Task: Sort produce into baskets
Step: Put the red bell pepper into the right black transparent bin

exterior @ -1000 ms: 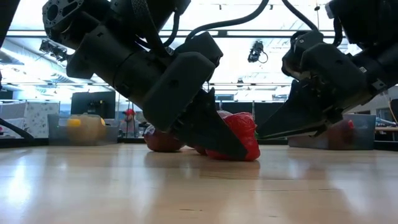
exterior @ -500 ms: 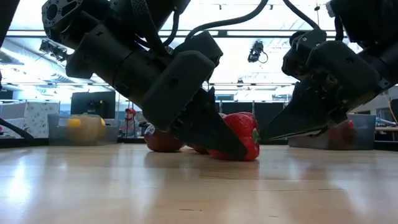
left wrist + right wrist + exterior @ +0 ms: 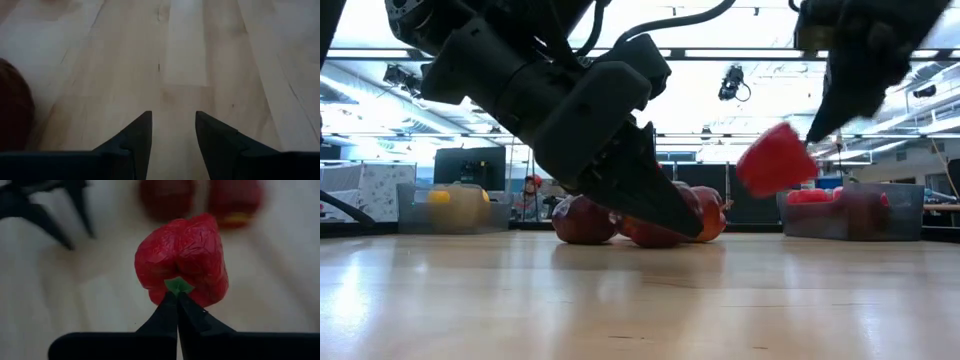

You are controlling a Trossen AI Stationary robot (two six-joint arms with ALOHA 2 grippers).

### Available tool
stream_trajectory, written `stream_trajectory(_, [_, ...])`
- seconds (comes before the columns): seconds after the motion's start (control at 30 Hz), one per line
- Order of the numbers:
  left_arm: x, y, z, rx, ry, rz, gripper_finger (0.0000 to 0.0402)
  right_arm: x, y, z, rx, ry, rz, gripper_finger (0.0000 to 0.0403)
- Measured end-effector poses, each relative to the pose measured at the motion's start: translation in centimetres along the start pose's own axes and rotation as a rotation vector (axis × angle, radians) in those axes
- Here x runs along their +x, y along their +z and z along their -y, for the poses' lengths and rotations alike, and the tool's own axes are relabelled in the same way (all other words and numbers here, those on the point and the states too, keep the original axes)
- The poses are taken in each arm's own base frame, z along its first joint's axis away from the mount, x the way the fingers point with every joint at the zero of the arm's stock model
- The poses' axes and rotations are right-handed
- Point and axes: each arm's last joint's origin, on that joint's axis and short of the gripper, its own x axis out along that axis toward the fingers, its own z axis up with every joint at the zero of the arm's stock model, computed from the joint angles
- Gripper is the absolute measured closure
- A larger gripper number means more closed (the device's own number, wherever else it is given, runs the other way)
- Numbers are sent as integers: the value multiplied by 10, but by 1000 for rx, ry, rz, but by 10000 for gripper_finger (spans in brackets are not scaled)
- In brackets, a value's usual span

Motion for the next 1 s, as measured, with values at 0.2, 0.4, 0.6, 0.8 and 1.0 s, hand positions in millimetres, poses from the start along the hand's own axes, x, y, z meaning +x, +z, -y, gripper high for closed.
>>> stream_trajectory(0.2, [1,3,-3,-16,26,27,246,-57,41,40,16,-210,-247,401])
stream_trajectory(0.4, [2,4,-6,-23,36,31,246,-94,72,87,33,-314,-403,401])
stream_trajectory(0.6, [4,6,-12,-27,49,30,246,-92,85,140,113,-273,-538,401])
stream_trajectory(0.8, [6,7,-18,-37,63,30,246,-69,92,190,208,-264,-669,401])
stream_trajectory(1.0, [6,7,-18,-35,63,24,246,-48,91,230,262,-246,-781,401])
